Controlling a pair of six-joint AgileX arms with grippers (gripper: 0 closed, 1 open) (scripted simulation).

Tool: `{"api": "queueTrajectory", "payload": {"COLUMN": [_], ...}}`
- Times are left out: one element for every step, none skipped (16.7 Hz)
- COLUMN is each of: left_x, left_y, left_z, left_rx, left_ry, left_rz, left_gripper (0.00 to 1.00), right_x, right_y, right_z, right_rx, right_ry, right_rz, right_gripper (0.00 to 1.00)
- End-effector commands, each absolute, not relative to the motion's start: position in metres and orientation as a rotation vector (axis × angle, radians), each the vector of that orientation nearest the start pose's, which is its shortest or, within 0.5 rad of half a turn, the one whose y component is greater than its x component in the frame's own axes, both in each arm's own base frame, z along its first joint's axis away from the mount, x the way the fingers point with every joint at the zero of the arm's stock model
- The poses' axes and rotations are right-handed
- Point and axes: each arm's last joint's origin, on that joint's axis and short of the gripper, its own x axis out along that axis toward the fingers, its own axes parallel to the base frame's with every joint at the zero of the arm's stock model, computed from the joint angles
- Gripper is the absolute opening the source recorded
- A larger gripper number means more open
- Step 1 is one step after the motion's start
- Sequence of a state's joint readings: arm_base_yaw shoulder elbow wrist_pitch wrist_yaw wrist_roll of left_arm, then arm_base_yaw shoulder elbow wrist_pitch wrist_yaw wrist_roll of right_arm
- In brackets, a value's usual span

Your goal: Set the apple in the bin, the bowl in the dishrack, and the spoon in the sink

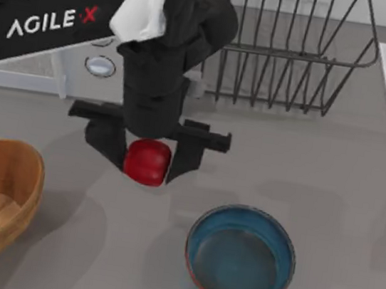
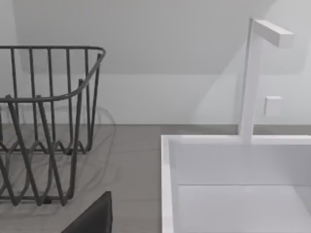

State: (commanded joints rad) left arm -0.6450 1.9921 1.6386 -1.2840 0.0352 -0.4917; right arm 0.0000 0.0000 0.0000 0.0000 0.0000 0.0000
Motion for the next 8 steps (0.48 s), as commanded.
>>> {"api": "queueTrajectory", "payload": {"left_x": [0.304, 0.304, 0.304, 0.304, 0.305, 0.305, 0.305, 0.305], "left_y": [-0.225, -0.225, -0.225, -0.224, -0.222, -0.218, -0.211, -0.203], "left_z": [0.214, 0.214, 0.212, 0.212, 0.213, 0.215, 0.218, 0.221], "left_rx": [0.122, 0.122, 0.124, 0.122, 0.110, 0.086, 0.050, 0.001], "left_ry": [1.642, 1.642, 1.645, 1.645, 1.645, 1.644, 1.643, 1.639], "left_rz": [-0.110, -0.110, -0.109, -0.107, -0.093, -0.068, -0.030, 0.020], "left_gripper": [0.00, 0.00, 0.00, 0.00, 0.00, 0.00, 0.00, 0.00], "right_x": [0.106, 0.106, 0.106, 0.106, 0.106, 0.106, 0.106, 0.106], "right_y": [-0.001, -0.001, -0.001, -0.001, -0.001, -0.001, -0.001, -0.001], "right_z": [0.160, 0.160, 0.160, 0.160, 0.160, 0.160, 0.160, 0.160], "right_rx": [0.000, 0.000, 0.000, 0.000, 0.000, 0.000, 0.000, 0.000], "right_ry": [0.000, 0.000, 0.000, 0.000, 0.000, 0.000, 0.000, 0.000], "right_rz": [0.000, 0.000, 0.000, 0.000, 0.000, 0.000, 0.000, 0.000], "right_gripper": [1.00, 1.00, 1.00, 1.00, 1.00, 1.00, 1.00, 1.00]}}
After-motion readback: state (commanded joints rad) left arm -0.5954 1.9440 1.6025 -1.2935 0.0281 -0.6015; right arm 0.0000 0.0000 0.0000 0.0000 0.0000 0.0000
